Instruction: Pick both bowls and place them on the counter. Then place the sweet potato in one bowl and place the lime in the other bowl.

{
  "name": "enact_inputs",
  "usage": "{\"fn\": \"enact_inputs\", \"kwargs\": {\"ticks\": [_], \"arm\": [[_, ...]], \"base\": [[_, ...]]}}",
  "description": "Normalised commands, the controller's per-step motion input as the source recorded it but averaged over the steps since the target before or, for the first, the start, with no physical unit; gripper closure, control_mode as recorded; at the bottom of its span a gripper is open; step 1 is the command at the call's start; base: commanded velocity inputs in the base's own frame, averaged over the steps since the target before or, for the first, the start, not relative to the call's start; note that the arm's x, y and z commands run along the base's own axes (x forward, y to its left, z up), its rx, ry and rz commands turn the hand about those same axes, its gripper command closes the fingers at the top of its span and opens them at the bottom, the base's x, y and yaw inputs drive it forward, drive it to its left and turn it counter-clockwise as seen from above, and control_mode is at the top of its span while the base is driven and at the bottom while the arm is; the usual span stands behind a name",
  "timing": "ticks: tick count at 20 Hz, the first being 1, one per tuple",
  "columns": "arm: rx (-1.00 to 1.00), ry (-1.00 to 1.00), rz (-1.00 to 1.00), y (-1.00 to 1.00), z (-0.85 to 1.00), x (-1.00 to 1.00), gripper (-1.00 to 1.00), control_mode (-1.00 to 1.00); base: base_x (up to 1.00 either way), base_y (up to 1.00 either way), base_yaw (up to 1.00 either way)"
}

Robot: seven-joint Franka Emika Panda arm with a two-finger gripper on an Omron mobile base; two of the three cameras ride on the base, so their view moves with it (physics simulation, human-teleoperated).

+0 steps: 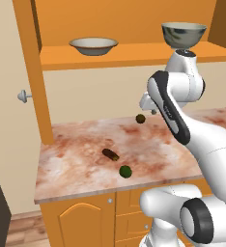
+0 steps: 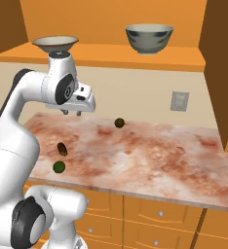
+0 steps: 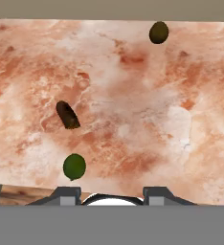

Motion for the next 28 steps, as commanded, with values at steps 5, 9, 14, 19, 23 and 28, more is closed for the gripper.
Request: {"fn": "enact_inputs", "kwargs": {"ticks": [5, 9, 14, 19, 23, 28], "arm": [[0.00, 0.00, 0.00, 0.00, 0.00, 0.00, -1.00, -1.00], [0.00, 0.00, 0.00, -0.16, -0.08, 0.00, -1.00, -1.00], [-0.04, -0.21, 0.00, -0.35, 0.04, -0.11, -1.00, -1.00], [-0.15, -0.36, 0.00, 0.00, 0.35, -0.23, -1.00, -1.00], [-0.20, -0.30, 0.01, 0.06, 0.37, -0.12, -1.00, -1.00], [-0.20, -0.15, 0.01, 0.01, 0.38, 0.00, -1.00, -1.00]], "base": [[0.00, 0.00, 0.00], [0.00, 0.00, 0.00], [0.00, 0.00, 0.00], [0.00, 0.00, 0.00], [0.00, 0.00, 0.00], [0.00, 0.00, 0.00]]}}
